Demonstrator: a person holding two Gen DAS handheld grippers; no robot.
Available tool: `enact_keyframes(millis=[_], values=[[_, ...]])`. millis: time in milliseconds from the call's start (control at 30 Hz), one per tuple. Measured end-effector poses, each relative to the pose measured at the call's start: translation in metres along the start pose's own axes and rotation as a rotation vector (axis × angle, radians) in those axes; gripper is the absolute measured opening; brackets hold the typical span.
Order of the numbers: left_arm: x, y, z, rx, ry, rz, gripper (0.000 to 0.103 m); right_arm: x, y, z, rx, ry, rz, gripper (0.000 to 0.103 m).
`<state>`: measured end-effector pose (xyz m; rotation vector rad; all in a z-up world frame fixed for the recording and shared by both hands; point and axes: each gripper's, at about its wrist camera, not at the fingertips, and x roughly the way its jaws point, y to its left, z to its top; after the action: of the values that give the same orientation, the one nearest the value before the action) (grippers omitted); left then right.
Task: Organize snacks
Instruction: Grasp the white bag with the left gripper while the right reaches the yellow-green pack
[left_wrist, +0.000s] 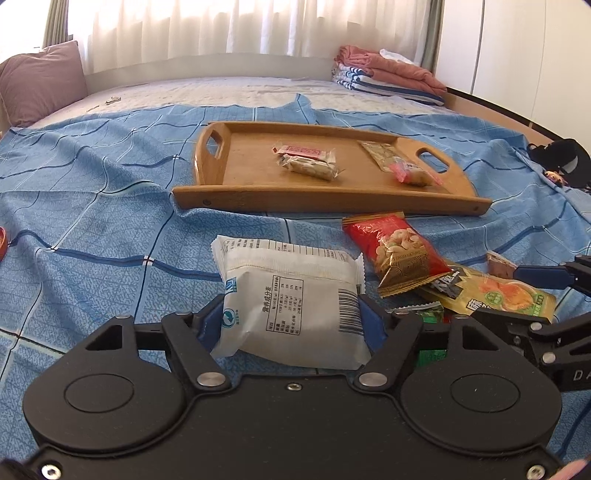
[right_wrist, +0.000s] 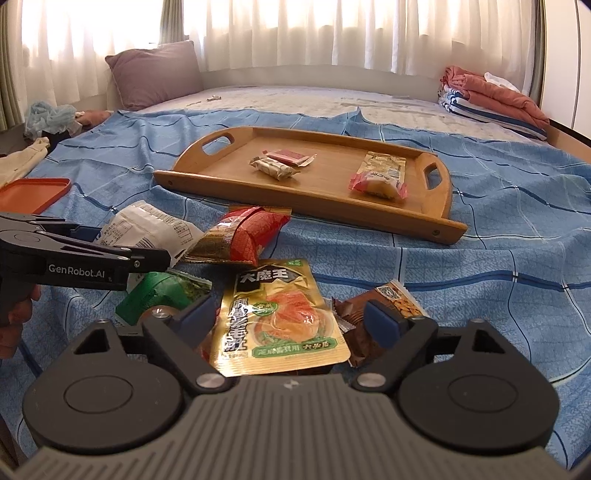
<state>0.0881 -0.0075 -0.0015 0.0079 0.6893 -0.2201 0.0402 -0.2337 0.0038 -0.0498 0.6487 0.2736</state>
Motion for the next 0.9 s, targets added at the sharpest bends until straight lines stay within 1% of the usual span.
enact_keyframes(millis=[67, 167, 300, 467, 667, 733, 767, 833, 900], values=[[-0.004, 0.002, 0.000, -0.002, -0.001, 0.001, 0.071, -0.003, 0.001, 0.000, 0.007, -0.001, -0.007, 0.072], [-0.010, 0.004, -0.001, 0.004, -0.009, 0.009, 0.071, -0.008, 0.001, -0.001, 0.017, -0.003, -0.014, 0.069], [-0.018, 0.006, -0.002, 0.010, -0.019, 0.014, 0.071, -0.019, -0.001, -0.004, 0.029, -0.009, -0.049, 0.067], [-0.022, 0.006, -0.005, 0.012, -0.015, 0.016, 0.071, -0.037, 0.001, -0.012, 0.025, 0.005, -0.066, 0.067], [-0.028, 0.006, -0.006, 0.005, -0.023, 0.005, 0.071, -0.053, 0.004, -0.020, 0.040, 0.060, -0.040, 0.067], [-0.029, 0.007, -0.006, 0.004, -0.026, 0.007, 0.071, -0.055, 0.008, -0.023, 0.025, 0.071, -0.042, 0.068], [-0.030, 0.007, -0.006, 0.004, -0.026, 0.008, 0.071, -0.055, 0.010, -0.024, 0.008, 0.075, -0.052, 0.074], [-0.030, 0.008, -0.007, 0.003, -0.024, 0.011, 0.071, -0.054, 0.015, -0.024, -0.029, 0.079, -0.068, 0.077], [-0.030, 0.009, -0.007, 0.002, -0.020, 0.014, 0.071, -0.050, 0.018, -0.021, -0.041, 0.092, -0.089, 0.084]])
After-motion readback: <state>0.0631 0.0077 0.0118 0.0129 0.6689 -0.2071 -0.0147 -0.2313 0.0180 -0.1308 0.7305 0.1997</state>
